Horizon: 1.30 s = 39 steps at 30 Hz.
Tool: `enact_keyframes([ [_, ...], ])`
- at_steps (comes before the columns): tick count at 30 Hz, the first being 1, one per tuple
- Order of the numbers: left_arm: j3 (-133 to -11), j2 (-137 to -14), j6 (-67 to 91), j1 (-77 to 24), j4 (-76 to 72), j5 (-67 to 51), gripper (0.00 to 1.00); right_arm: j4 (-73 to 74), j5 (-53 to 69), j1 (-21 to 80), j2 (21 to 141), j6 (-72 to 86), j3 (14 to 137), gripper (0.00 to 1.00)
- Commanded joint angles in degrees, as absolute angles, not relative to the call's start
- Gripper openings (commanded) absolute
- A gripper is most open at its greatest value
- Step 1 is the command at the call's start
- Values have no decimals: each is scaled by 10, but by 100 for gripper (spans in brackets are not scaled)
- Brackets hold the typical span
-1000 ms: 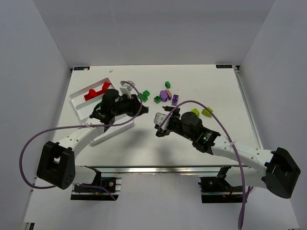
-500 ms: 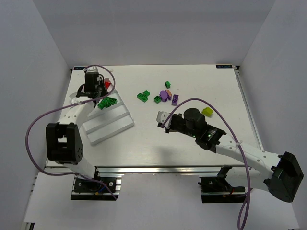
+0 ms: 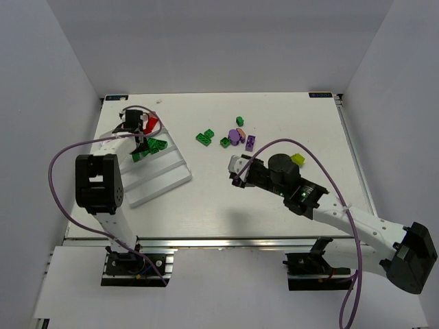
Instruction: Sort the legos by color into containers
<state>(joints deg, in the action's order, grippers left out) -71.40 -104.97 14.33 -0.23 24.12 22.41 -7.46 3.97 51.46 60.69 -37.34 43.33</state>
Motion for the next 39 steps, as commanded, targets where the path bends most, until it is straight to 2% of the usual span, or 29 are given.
enact_keyframes([
  [1,-737,-1018,146,-1,243,264,68,-106,26,505,592,-368,440,60],
  [2,-735,-1012,148,-1,243,264,73,-115,22,497,592,-365,439,68],
  [3,-735,-1006,151,-1,241,262,78,-121,19,490,590,-360,437,85],
  [4,-734,-999,155,-1,241,258,79,-127,19,483,586,-356,432,89],
  [6,-728,-973,166,-1,235,233,83,-131,26,448,585,-326,432,89],
  [10,-699,-908,186,-1,206,150,85,-108,60,371,598,-267,451,89],
  [11,-688,-872,190,-1,178,102,85,-97,73,336,605,-255,467,86],
  [12,-675,-853,202,-1,160,74,84,-70,86,320,611,-237,477,68],
  [14,-628,-813,221,-1,93,10,71,-45,106,280,641,-218,510,48],
  [15,-609,-777,247,-1,64,-64,62,-20,114,267,652,-207,519,36],
  [16,-576,-761,263,-1,39,-96,50,-14,120,258,677,-200,529,33],
  [17,-561,-748,278,-1,-12,-130,28,-4,118,242,690,-194,549,26],
  [18,-548,-737,293,-2,-38,-187,20,-1,113,234,703,-186,559,25],
  [19,-528,-721,320,-3,-68,-206,18,32,113,219,729,-174,569,26],
  [20,-519,-715,330,-4,-82,-223,18,42,113,214,743,-170,579,33],
  [22,-495,-701,345,-10,-109,-253,26,61,119,194,777,-159,602,44],
  [23,-490,-697,349,-11,-113,-257,42,66,125,190,787,-157,608,62],
  [25,-488,-685,351,-15,-108,-260,52,78,145,180,816,-156,629,79],
  [26,-489,-679,346,-18,-99,-257,56,83,150,179,830,-157,641,84],
  [27,-489,-674,337,-25,-96,-249,61,85,155,178,858,-156,654,85],
  [30,-487,-652,316,-42,-77,-210,66,91,160,175,930,-133,734,85],
  [32,-486,-643,304,-49,-66,-191,66,93,151,175,974,-112,811,83],
  [39,-483,-638,293,-51,-57,-167,68,176,143,183,1250,-87,1124,78],
])
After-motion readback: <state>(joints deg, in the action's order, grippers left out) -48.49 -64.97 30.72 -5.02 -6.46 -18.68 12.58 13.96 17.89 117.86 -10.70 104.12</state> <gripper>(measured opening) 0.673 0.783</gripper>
